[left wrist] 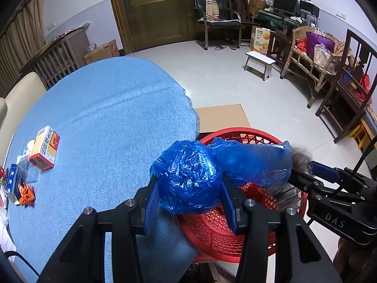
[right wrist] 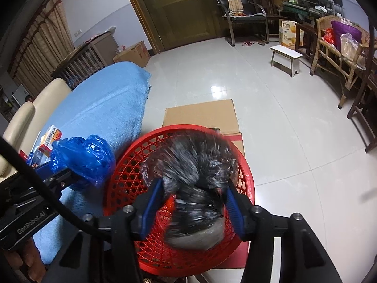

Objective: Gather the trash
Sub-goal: 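Open the right gripper then the left to drop bags into the basket, then move both tools back toward the orange gloves on the table, then grasp the orange glove bundle with the left gripper while the right grasps the yellow-red milk box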

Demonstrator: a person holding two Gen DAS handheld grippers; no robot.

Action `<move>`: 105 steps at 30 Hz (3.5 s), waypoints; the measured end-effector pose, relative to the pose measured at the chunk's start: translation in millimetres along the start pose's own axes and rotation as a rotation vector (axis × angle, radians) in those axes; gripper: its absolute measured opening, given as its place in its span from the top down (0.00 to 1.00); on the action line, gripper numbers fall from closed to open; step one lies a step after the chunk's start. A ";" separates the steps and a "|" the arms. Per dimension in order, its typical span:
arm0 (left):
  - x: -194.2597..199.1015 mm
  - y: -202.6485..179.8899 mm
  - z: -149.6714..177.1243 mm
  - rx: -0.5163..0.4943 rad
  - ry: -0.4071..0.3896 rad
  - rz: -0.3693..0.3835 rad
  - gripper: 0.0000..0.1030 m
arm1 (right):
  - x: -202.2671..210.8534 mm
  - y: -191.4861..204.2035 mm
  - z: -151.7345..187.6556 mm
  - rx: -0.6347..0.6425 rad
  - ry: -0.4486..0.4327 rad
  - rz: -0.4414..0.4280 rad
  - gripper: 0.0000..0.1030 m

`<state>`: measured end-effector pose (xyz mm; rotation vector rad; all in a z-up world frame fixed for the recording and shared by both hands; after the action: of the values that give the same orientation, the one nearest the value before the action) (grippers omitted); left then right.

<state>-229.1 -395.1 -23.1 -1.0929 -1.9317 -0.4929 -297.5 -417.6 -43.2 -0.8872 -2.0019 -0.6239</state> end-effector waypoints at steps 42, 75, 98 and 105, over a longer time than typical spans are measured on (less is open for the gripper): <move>-8.6 -16.0 3.0 -0.055 0.038 0.033 0.28 | 36.0 -23.7 -30.9 -0.085 -0.101 -0.012 0.40; 65.5 342.3 97.3 0.553 -0.108 -0.224 0.26 | 10.6 192.9 18.6 0.316 0.008 -0.121 0.38; 43.8 369.5 108.3 0.526 -0.109 -0.237 0.33 | -8.1 263.5 27.5 0.427 0.044 -0.130 0.38; 56.5 361.4 128.0 0.551 -0.114 -0.253 0.33 | -14.0 322.7 13.6 0.451 0.031 -0.213 0.38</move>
<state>-2.3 -84.7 -72.6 -0.5351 -2.1391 -0.0157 -49.1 -211.2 -29.7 -0.3954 -2.1068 -0.2757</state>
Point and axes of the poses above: each gripper's, at about its wrist camera, not at the fingertips, and x roughly against the way its jaws point, y to its left, z to its underside, the point moved 10 cm from there along -x, roughly the way its jaws point, and after that the axes turned 9 degrees about z, right-handed, at the moved point
